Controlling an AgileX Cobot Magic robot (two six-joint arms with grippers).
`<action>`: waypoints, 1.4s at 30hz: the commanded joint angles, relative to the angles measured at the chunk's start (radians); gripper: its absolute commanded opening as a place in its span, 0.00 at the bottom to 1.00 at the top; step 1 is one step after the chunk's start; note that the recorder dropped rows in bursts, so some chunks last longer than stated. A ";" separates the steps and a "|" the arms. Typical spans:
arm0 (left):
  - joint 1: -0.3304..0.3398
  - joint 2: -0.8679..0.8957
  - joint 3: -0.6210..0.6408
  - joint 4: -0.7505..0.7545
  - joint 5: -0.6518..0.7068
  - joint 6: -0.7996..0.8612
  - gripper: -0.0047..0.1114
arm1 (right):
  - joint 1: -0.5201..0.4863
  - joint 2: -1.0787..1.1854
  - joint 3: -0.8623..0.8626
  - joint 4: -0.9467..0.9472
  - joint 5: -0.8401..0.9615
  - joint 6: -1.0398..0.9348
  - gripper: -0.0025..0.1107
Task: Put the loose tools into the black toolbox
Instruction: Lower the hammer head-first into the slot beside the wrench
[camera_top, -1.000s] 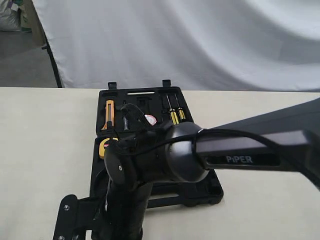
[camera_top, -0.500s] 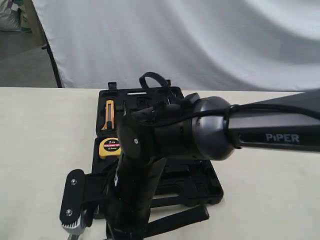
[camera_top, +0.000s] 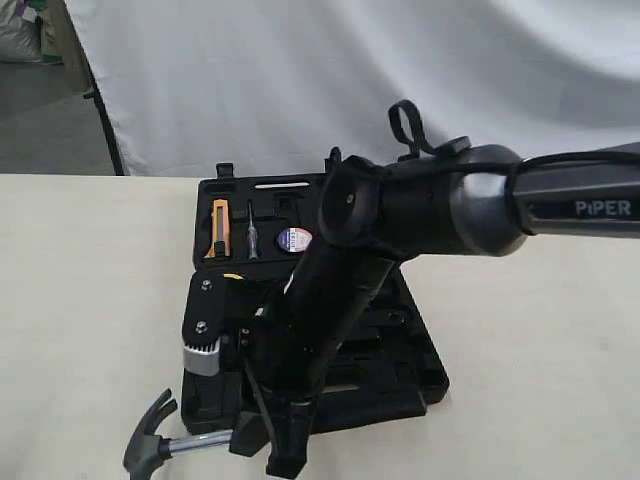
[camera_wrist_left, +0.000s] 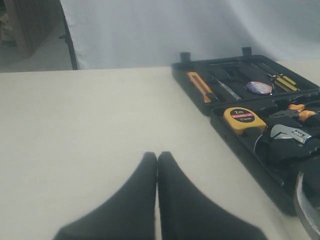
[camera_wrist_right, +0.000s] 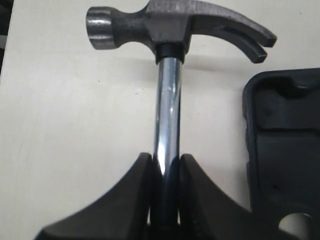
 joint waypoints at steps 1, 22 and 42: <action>-0.007 -0.001 0.003 -0.003 -0.003 -0.001 0.04 | -0.028 -0.030 -0.009 0.040 0.019 -0.087 0.02; -0.007 -0.001 0.003 -0.003 -0.003 -0.001 0.04 | -0.226 0.066 -0.129 0.105 -0.035 -0.283 0.02; -0.007 -0.001 0.003 -0.003 -0.003 -0.001 0.04 | -0.226 0.207 -0.191 0.058 0.004 -0.319 0.02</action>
